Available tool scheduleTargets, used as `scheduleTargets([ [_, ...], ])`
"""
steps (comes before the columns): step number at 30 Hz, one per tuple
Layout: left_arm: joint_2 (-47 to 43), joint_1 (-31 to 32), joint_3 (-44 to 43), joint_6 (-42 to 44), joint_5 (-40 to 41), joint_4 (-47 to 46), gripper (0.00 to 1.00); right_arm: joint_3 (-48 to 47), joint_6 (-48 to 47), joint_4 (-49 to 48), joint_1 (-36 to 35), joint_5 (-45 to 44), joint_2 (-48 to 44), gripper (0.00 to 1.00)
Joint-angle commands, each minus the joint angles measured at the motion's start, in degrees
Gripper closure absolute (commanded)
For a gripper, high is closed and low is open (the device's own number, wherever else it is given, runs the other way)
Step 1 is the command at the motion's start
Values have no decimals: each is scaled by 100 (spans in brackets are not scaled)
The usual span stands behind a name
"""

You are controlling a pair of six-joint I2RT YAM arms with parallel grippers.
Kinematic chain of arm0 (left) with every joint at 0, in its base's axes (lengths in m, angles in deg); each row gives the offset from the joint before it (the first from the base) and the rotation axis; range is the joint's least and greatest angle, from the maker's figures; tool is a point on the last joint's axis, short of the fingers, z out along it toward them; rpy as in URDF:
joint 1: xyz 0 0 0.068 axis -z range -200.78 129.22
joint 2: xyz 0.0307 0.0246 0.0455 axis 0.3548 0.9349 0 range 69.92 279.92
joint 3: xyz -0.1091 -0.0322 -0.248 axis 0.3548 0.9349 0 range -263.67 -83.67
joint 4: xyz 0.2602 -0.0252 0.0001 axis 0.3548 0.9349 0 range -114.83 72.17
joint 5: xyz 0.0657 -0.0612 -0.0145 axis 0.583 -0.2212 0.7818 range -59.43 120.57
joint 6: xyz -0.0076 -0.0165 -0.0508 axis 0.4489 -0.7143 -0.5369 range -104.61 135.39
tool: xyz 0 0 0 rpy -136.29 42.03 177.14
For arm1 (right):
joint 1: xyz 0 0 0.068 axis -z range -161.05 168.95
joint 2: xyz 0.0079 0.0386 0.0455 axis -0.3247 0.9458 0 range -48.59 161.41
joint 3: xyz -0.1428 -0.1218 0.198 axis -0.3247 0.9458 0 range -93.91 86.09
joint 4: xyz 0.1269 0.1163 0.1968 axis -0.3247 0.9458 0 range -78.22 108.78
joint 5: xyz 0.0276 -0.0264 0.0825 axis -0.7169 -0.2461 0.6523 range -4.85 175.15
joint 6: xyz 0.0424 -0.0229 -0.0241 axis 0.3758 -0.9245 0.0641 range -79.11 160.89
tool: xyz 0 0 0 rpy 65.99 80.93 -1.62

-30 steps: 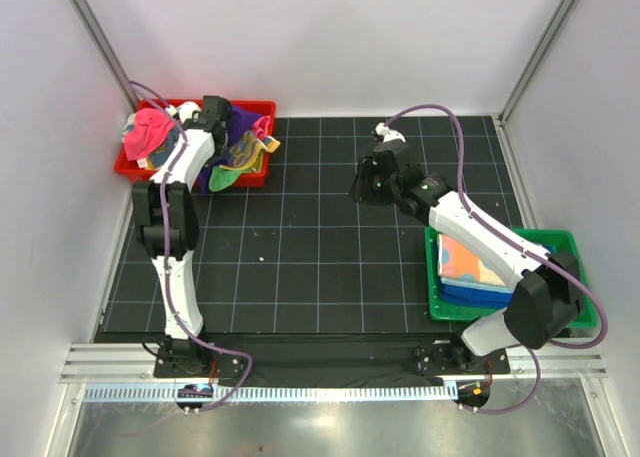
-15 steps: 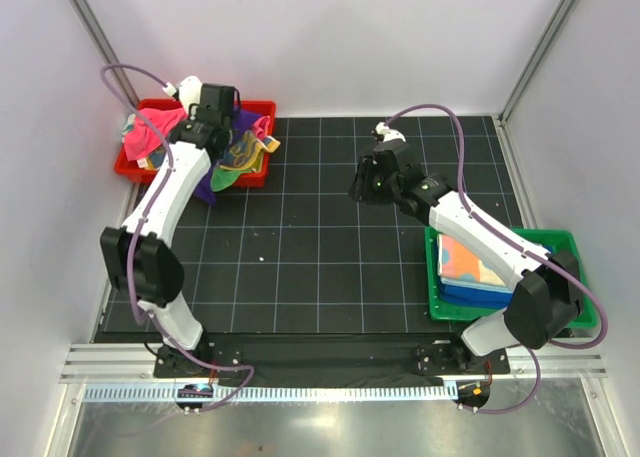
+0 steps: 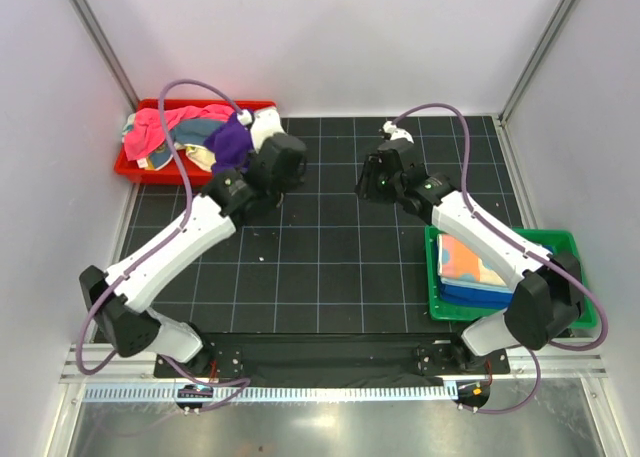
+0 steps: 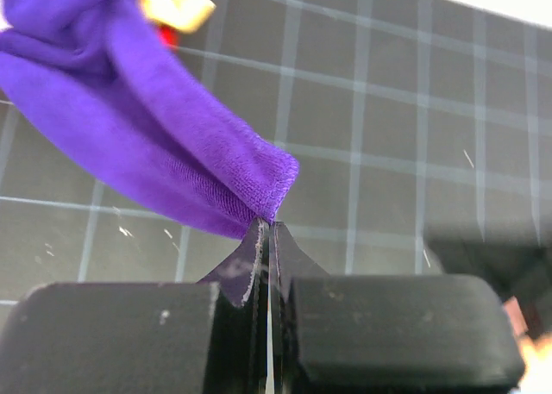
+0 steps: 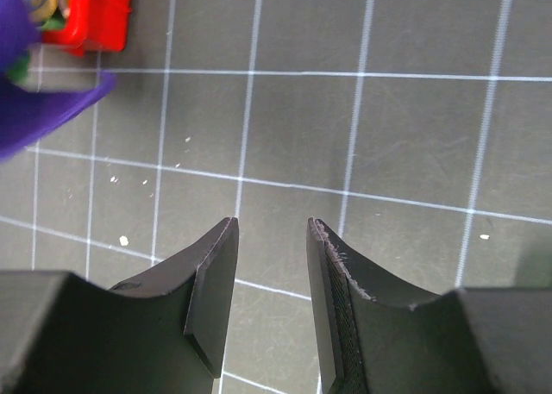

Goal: Fold and stack the towels
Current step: Move the towel to the center of the board

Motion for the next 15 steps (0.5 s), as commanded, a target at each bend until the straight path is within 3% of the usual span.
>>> scheduleTargets([
  [1, -517, 740, 112, 137, 310, 50, 100, 97, 100, -89, 147, -233, -326, 56],
  [5, -702, 1514, -27, 277, 144, 86, 100, 264, 162, -211, 270, -119, -502, 55],
  [10, -614, 1691, -178, 462, -778, 121, 100, 555, 285, -309, 270, -110, -940, 55],
  [15, -421, 1761, 348, 471, -1481, -159, 100, 713, 285, -142, 270, -321, -1196, 55],
])
